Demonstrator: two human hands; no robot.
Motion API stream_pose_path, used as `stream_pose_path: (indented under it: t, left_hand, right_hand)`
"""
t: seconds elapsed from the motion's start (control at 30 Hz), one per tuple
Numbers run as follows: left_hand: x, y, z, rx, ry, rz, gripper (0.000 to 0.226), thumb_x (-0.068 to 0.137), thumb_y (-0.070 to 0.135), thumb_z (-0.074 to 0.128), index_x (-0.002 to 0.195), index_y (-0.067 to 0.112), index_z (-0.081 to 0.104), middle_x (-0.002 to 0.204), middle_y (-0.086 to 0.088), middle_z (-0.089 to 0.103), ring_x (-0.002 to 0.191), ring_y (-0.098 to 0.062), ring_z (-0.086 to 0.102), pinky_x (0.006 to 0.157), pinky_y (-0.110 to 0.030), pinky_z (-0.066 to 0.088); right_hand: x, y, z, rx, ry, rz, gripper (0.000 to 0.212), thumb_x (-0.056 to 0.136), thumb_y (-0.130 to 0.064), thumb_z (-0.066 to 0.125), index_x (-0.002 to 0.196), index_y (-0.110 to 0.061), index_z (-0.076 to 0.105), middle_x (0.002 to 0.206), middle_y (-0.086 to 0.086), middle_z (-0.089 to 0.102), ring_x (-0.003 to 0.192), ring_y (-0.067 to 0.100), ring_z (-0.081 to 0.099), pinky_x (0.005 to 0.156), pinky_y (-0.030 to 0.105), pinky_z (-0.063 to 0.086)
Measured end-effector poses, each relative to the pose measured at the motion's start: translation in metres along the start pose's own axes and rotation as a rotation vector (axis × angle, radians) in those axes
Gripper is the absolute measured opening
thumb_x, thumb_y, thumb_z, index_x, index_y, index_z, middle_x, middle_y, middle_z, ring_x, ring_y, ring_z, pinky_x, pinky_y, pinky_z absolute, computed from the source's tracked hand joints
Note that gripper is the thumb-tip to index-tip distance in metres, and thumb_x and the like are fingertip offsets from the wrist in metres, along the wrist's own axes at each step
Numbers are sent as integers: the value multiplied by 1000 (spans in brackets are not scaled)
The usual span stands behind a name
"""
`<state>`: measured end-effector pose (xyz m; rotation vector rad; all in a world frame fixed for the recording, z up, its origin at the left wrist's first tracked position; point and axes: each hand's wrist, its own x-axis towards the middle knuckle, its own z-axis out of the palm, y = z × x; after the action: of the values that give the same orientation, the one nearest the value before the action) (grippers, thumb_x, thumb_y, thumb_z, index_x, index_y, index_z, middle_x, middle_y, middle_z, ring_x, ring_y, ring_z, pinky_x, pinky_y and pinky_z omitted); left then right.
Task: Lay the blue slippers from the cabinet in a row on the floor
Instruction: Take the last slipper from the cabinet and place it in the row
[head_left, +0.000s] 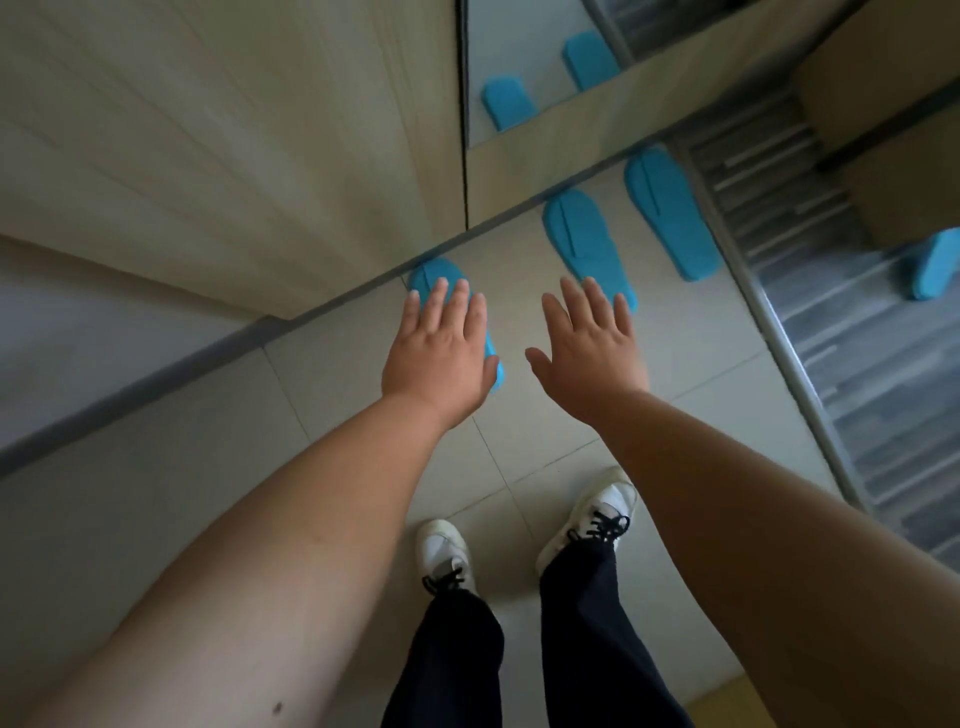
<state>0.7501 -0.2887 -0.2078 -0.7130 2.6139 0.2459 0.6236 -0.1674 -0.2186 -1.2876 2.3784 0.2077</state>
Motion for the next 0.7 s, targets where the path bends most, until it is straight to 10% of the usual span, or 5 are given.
stream_pose_path:
  t: [0.7]
  left_hand:
    - [95,310,-50,191,-25,377,68,97,46,30,152,10,11,160,-12,17,149,-30,10,121,-47,9]
  right_hand:
    - [-121,296,16,238,48,456,69,99,-53,33,155,-17,15,164,8,10,152,28,1,120,48,-3]
